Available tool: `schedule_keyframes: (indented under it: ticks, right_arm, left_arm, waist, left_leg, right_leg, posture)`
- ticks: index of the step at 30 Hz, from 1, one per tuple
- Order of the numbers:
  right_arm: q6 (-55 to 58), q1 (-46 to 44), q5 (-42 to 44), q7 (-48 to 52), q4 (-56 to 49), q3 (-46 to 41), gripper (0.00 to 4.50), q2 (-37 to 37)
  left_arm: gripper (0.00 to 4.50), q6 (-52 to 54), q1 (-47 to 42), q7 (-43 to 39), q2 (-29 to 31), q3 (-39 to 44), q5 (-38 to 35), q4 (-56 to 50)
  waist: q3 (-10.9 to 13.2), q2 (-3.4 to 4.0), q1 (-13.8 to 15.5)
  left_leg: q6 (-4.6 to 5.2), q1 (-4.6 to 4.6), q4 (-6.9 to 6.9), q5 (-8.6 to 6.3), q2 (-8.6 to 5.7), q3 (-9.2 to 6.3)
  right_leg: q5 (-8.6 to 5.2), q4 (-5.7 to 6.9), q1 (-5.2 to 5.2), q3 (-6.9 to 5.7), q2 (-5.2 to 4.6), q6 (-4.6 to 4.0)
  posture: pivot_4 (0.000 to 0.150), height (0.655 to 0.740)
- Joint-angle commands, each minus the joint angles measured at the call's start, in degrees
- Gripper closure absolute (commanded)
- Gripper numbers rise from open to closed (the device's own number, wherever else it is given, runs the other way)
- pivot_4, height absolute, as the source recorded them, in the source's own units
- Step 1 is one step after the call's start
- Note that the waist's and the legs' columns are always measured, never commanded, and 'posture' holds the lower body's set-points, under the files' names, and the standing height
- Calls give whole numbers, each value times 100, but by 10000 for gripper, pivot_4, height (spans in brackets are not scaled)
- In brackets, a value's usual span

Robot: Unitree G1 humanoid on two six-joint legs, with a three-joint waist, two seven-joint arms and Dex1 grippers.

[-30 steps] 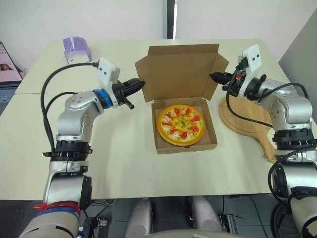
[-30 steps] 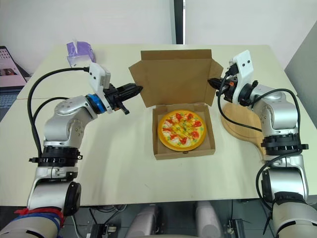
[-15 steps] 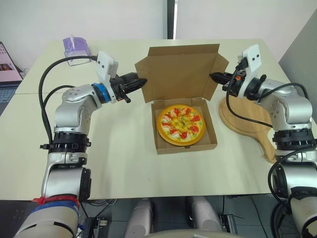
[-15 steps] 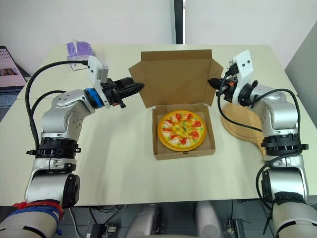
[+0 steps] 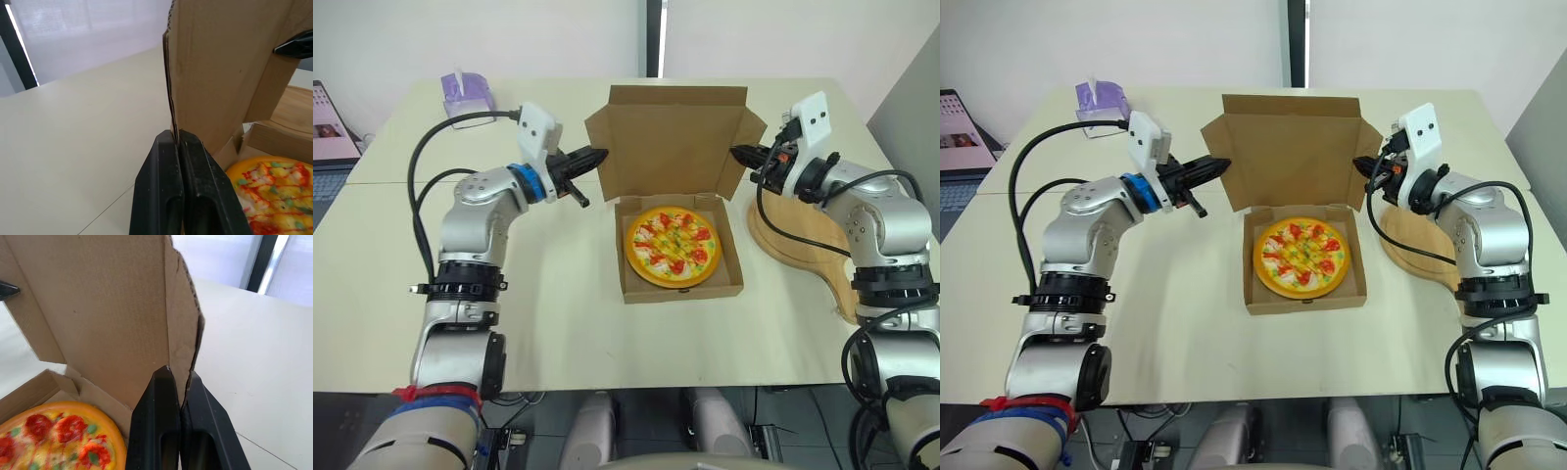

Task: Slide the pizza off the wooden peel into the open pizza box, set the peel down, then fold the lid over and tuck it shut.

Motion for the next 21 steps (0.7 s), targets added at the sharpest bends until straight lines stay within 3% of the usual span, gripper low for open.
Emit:
schedule_keyframes:
  ticks: [1, 6, 15, 21]
  right_arm:
    - [-136, -122, -110, -450, -263, -341, 45000, -27]
    - [-55, -106, -222, -819, -493, -381, 45000, -32]
    - [887, 568, 103, -1598, -2066, -702, 45000, 524]
    - [1224, 847, 214, -1880, -2415, -770, 45000, 861]
  left_arm:
    - [44692, -407, -553, 238, -233, -69, 235, 559]
    - [44692, -551, -1026, 272, -577, -94, 312, 1144]
    - [44692, 1089, -295, 680, -834, 109, -318, -651]
    - [44692, 1815, 38, 1281, -1137, 283, -578, -1325]
  waist:
    - [0, 0, 13]
    - [0, 0, -2]
    - [0, 0, -70]
    - [0, 0, -40]
  left_leg:
    - [0, -2, 1, 0, -2, 0]
    - [1, -5, 0, 0, -4, 1]
    - [3, -8, -11, -2, -1, -3]
    - [2, -4, -5, -1, -1, -5]
  right_leg:
    - [0, 0, 0, 0, -1, 0]
    - [1, -3, -2, 0, -2, 2]
    - [1, 11, -20, 5, 0, 1]
    - [1, 9, -11, 5, 0, 1]
  posture:
    - [1500, 7400]
    - [1500, 7400]
    - [1500, 7400]
    - [1500, 7400]
